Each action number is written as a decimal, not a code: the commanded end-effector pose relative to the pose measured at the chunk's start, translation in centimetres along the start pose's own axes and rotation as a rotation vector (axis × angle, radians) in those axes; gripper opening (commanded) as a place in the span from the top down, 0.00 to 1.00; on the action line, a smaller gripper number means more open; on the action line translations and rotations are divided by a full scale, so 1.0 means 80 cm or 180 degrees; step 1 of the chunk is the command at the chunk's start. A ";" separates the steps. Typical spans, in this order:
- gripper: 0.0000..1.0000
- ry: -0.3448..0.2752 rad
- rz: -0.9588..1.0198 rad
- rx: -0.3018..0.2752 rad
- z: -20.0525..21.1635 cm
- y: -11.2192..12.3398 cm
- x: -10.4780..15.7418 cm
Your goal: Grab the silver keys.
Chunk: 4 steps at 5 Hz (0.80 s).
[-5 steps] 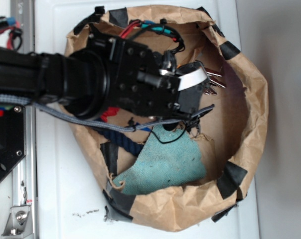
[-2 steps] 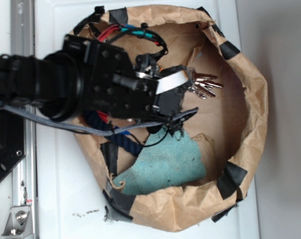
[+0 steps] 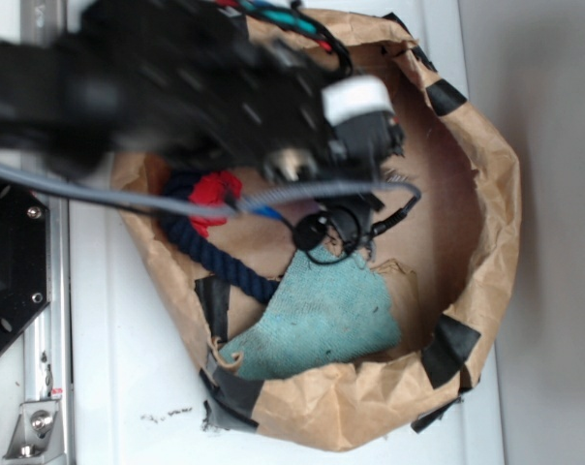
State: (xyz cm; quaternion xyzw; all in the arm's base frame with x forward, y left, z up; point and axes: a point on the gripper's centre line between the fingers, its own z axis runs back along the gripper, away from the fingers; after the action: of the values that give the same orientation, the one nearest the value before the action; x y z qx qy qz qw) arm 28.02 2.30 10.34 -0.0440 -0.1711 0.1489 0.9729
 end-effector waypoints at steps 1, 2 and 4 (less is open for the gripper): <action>1.00 -0.0343 0.0027 -0.0369 0.070 0.006 0.024; 1.00 -0.0312 0.0022 -0.0302 0.062 0.004 0.025; 1.00 -0.0185 -0.0064 -0.0124 0.049 -0.001 0.020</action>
State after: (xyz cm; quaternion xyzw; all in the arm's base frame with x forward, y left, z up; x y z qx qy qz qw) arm 27.42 2.64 12.73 -0.0526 -0.1787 0.1425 0.9721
